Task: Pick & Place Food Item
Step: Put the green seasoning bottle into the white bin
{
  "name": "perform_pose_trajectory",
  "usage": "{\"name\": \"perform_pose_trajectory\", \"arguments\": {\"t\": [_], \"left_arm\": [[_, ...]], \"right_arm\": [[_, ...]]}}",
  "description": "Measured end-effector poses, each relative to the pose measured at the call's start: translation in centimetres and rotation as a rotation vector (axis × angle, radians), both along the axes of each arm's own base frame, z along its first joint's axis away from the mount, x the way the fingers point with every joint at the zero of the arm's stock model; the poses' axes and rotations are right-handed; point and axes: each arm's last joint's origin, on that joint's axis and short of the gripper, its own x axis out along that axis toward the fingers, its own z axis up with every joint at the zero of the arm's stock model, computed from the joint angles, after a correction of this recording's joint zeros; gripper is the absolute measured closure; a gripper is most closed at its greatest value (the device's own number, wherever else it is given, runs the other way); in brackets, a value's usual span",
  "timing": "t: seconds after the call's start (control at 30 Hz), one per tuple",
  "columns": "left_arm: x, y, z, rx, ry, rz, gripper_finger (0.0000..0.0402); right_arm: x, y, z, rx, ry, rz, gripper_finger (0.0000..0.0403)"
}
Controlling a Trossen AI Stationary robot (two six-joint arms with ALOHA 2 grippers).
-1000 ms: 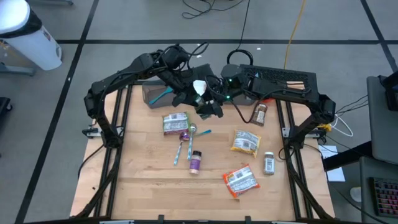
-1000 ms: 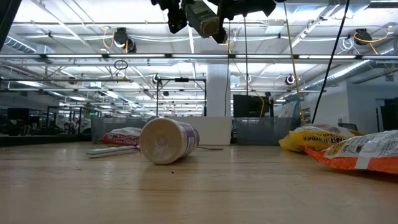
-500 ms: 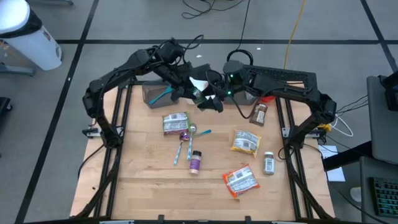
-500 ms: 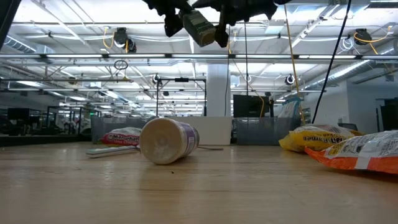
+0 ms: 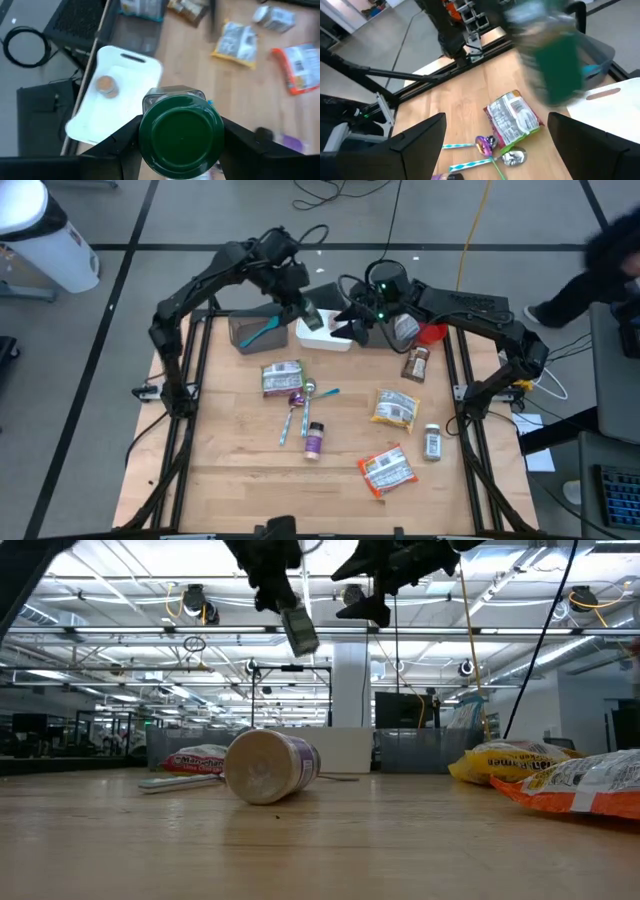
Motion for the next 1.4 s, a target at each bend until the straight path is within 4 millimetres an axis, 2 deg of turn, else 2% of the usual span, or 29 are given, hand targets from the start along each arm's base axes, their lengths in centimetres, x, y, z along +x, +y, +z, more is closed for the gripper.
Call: {"name": "perform_pose_trajectory", "arguments": {"t": [0.2, 0.33, 0.47, 0.7, 0.87, 1.0, 1.4], "left_arm": [[2.0, 2.4, -2.2, 0.017, 0.086, 0.019, 0.0192], [2.5, 3.9, -3.8, 0.005, 0.123, 0.044, 0.0192], [2.8, 5.1, -5.1, 0.028, 0.179, 0.106, 0.0192], [4.2, 6.4, -7.0, 0.038, 0.193, 0.192, 0.0192], [4.9, 6.8, -7.8, 0.025, 0.177, 0.232, 0.0192], [5.4, 7.2, -9.2, -0.003, 0.207, 0.248, 0.0192], [6.4, 8.3, -12.9, -0.066, 0.288, 0.305, 0.0192]], "right_arm": [[-1.0, 0.0, 0.4, -0.102, 0.06, -0.119, 0.0062], [-2.0, 0.3, 0.2, -0.163, 0.081, -0.199, 0.0062], [-3.4, 1.0, -0.3, -0.194, 0.018, -0.257, 0.0062], [-6.0, 2.4, -2.3, -0.141, -0.126, -0.333, 0.0062], [-7.6, 3.3, -4.5, -0.082, -0.118, -0.356, 0.0062], [-8.5, 3.8, -5.8, -0.042, -0.108, -0.368, 0.0062], [-9.0, 4.1, -6.1, -0.039, -0.132, -0.366, 0.0062]]}}
